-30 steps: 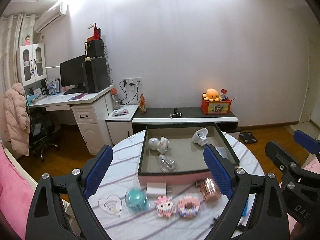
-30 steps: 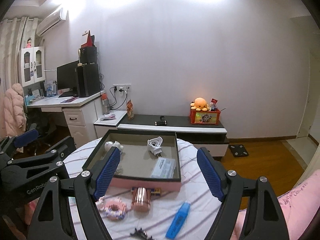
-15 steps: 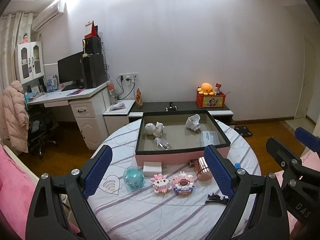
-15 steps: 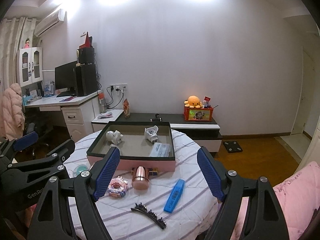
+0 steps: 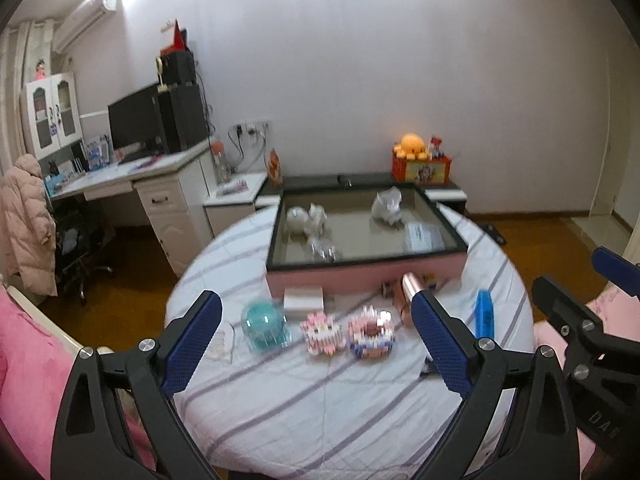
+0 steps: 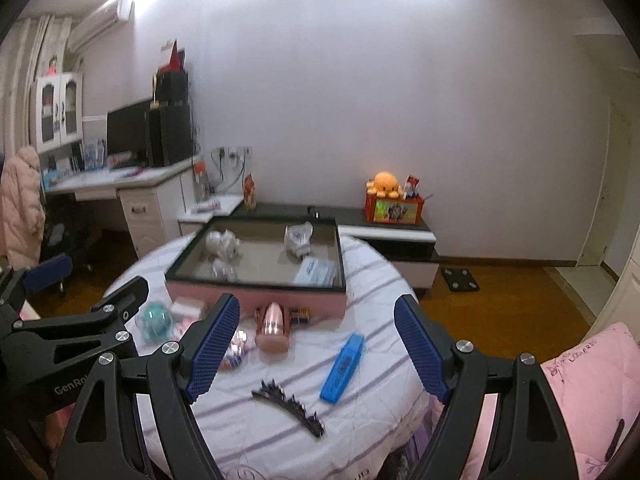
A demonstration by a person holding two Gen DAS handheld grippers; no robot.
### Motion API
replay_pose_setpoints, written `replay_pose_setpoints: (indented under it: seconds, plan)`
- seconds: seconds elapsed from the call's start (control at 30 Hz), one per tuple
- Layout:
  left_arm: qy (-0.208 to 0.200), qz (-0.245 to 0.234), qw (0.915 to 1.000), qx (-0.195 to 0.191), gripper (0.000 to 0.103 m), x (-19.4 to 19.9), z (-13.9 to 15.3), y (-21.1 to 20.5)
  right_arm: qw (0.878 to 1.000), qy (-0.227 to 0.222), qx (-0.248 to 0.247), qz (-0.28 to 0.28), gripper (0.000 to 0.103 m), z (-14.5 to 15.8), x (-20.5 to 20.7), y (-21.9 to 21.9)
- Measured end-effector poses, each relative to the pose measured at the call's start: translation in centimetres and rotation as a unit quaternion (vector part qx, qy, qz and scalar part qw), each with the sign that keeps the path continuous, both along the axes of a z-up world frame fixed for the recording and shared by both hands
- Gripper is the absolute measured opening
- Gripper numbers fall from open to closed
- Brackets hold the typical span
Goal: Organize rigid objects
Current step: 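Withdraw both tools from the tray back over the table objects, then grasp the pink-white block figure with the left tool while the right tool grasps the black hair clip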
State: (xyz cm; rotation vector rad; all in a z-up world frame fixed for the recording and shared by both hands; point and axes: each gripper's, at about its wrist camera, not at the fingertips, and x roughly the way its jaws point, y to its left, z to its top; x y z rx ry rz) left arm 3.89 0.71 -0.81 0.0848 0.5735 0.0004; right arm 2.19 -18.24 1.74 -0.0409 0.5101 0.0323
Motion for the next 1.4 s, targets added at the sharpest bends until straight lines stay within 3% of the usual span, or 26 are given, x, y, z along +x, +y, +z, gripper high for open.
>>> replay_pose_setpoints:
  seconds: [0.53,0.63,0.7,0.73,0.83,0.9,0.93,1.17,1.4]
  plan:
    - [0.133,0.037,0.9902,0.021,0.097,4.0,-9.4,2.4,0.985,0.159,-0.019,0.061,0.081,-10.5,4.7,2.5]
    - [0.149,0.044,0.9876,0.019,0.097,5.0,-10.2,3.2,0.978,0.196,-0.018,0.073,0.068,-12.5,6.1,2.6]
    - [0.157,0.049,0.9864,0.014,0.097,5.4,-10.4,3.5,0.972,0.220,-0.013,0.077,0.047,-13.8,7.0,2.6]
    - [0.161,0.047,0.9857,0.009,0.097,5.8,-10.5,3.6,0.971,0.227,-0.018,0.077,0.043,-14.3,7.3,2.6]
    - [0.176,0.033,0.9838,-0.008,0.097,6.9,-10.7,3.1,0.971,0.224,-0.026,0.078,0.033,-14.1,7.8,2.5]
    - [0.178,0.024,0.9837,-0.007,0.097,7.6,-10.8,2.3,0.972,0.223,-0.026,0.071,0.019,-13.8,8.5,2.1]
    - [0.180,0.019,0.9835,-0.005,0.097,7.9,-10.8,1.8,0.972,0.225,-0.022,0.069,0.018,-13.7,8.8,1.9]
    - [0.188,-0.001,0.9822,0.000,0.097,10.2,-11.0,-0.9,0.971,0.228,-0.006,0.066,0.018,-13.5,11.1,0.3]
    - [0.187,0.013,0.9823,-0.007,0.098,11.4,-10.8,0.4,0.968,0.238,-0.002,0.081,0.018,-13.7,11.6,0.1]
